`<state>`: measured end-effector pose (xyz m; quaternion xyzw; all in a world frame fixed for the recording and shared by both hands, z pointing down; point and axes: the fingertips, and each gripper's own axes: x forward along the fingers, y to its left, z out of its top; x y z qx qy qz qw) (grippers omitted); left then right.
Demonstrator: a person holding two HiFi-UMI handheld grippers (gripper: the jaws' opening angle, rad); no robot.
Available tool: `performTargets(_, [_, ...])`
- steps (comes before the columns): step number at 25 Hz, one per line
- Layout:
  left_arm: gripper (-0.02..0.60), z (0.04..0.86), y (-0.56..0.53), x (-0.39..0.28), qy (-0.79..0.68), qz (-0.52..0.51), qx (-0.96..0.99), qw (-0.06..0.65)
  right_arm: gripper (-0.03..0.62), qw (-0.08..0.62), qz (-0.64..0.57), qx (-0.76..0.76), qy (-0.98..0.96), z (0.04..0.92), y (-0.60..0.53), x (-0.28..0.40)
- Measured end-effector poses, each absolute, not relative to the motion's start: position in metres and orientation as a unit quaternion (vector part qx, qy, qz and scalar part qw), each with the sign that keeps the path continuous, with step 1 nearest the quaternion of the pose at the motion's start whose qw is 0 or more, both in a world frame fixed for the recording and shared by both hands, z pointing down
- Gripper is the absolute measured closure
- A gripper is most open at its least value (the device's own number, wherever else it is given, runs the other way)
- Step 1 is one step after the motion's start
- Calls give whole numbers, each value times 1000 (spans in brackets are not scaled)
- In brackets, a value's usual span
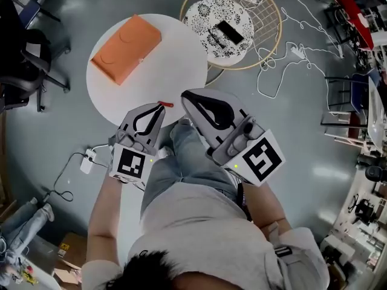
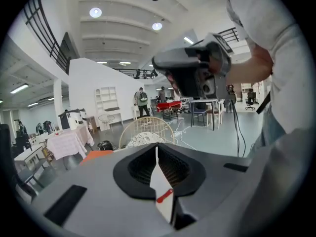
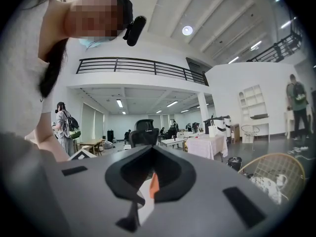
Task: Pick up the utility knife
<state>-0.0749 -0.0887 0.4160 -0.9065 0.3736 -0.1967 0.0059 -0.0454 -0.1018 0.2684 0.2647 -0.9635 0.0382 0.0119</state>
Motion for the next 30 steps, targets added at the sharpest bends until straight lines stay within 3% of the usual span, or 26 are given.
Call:
performTargets(7, [566, 498, -103, -62, 302, -301, -905, -2, 586, 12, 70, 264, -962, 288, -123, -37])
performTargets(12, [523, 540, -106, -61, 250, -366, -896, 2, 586, 16, 87, 266, -960, 302, -134, -32])
performTargets(30, [494, 623, -102, -59, 79, -501, -862, 4, 586, 20, 113, 288, -951, 323, -153, -8])
